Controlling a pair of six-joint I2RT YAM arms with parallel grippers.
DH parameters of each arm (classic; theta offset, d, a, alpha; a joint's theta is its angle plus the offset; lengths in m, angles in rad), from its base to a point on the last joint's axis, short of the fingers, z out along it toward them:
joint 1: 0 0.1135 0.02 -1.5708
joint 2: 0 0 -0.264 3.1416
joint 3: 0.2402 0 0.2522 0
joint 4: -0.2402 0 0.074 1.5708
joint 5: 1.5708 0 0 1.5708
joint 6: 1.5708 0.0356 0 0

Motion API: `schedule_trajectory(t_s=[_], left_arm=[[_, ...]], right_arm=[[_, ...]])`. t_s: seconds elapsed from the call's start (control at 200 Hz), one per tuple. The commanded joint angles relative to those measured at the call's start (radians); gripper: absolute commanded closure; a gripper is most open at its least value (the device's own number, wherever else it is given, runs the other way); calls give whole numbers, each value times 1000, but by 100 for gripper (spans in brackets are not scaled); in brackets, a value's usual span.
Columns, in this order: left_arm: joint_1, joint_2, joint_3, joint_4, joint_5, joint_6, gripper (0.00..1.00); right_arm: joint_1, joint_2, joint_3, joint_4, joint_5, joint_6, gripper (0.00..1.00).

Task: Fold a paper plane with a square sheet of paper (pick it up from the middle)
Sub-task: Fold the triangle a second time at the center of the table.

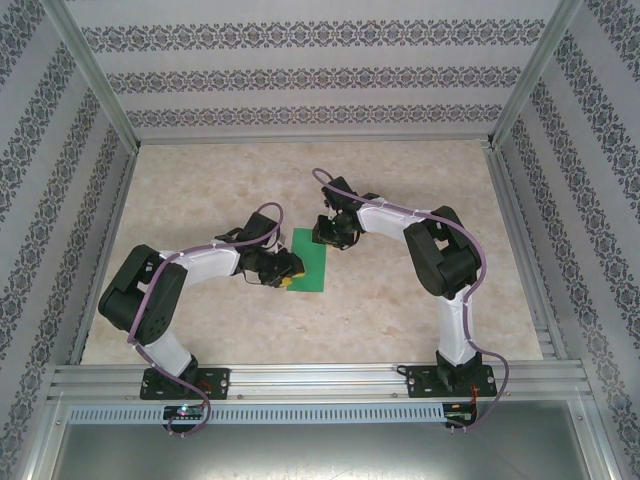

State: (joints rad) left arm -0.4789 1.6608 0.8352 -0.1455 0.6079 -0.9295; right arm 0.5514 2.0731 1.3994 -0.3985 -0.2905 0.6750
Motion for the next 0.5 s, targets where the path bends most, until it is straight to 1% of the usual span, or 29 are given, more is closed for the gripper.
schedule_trajectory(t_s=[0.0,0.155,0.315,0.37,0.495], left_arm=[[-14,-1,0,131,40,-12,63],[-13,26,27,222,87,-19,59],[-14,77,108,194,132,1,58],[-14,83,111,190,143,2,58],[-13,66,85,121,105,27,57]], right_arm=[[-8,26,-11,-42,-32,-24,72],[-14,27,-1,-54,-36,-34,73],[-21,20,16,-66,-45,-23,73],[-21,18,17,-67,-48,-23,73],[-21,15,5,-62,-43,-24,73]])
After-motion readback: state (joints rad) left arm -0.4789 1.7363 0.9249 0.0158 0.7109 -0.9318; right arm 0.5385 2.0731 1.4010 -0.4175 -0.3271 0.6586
